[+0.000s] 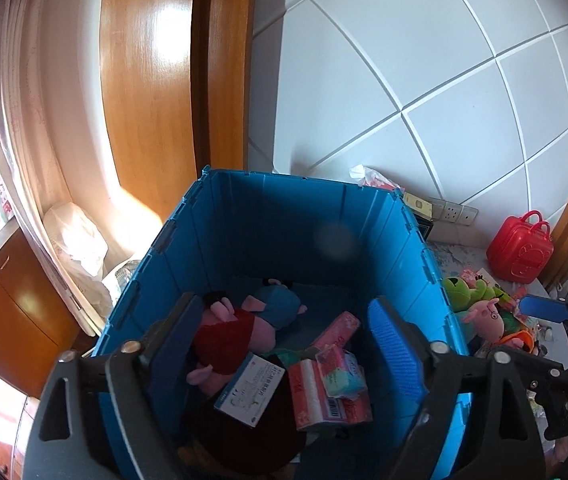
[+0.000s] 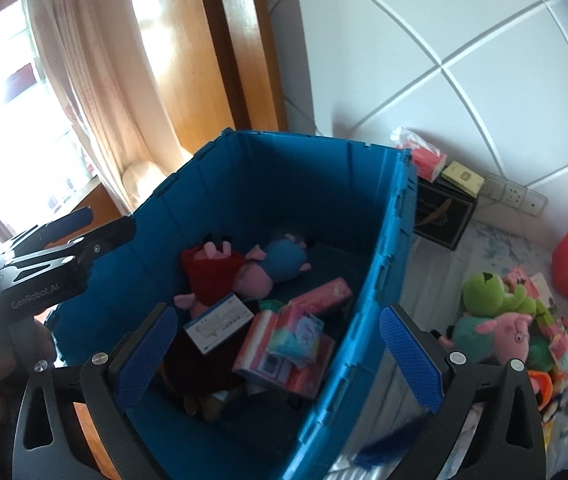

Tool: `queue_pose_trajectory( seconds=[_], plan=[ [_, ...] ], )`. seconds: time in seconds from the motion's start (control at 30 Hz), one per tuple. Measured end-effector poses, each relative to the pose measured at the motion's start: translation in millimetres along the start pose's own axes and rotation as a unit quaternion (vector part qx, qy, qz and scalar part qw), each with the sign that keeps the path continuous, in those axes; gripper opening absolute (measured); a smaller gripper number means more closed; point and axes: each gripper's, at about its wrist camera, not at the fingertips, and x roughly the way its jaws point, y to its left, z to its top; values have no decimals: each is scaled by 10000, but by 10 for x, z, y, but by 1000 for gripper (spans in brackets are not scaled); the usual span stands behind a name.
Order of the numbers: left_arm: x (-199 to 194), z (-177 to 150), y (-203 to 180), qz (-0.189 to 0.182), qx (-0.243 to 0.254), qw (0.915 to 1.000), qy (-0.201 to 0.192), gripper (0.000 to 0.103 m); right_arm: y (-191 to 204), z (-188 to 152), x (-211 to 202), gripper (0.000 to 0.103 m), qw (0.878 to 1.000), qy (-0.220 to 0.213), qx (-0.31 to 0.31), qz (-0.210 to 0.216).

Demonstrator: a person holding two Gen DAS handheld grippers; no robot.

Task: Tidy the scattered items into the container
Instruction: 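Move both grippers back away from the crate toward the bed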

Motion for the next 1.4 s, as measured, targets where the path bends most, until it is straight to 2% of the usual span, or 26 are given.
queue_pose_trajectory(
  seconds=[0.17, 0.37, 0.67, 1.07, 1.3, 1.4],
  plan=[
    [-215, -70, -439, 61, 34, 10000, -63, 101, -312, -216, -417, 103, 9993, -245, 215, -181],
    [-514, -198, -1279, 69, 252, 9996, 56, 103, -842, -566, -985, 103, 9968, -451, 492, -431],
    [-935, -435, -2179, 372, 335, 9986, 162, 103, -1522, -1131, -1617, 103, 9942, -489, 793, -545],
    [-1363, -686, -2666, 530, 64, 9983, 247, 103, -2015, -1660, -2145, 103, 9934, -389, 815, -708],
    [-1430, -693, -2773, 640, 352, 9970, 246, 103, -2122, -1844, -2299, 103, 9889, -456, 1060, -933],
    [-1407, -697, -2808, 549, 465, 9968, 348, 103, -2154, -1897, -2331, 103, 9858, -456, 1251, -1023]
  ],
)
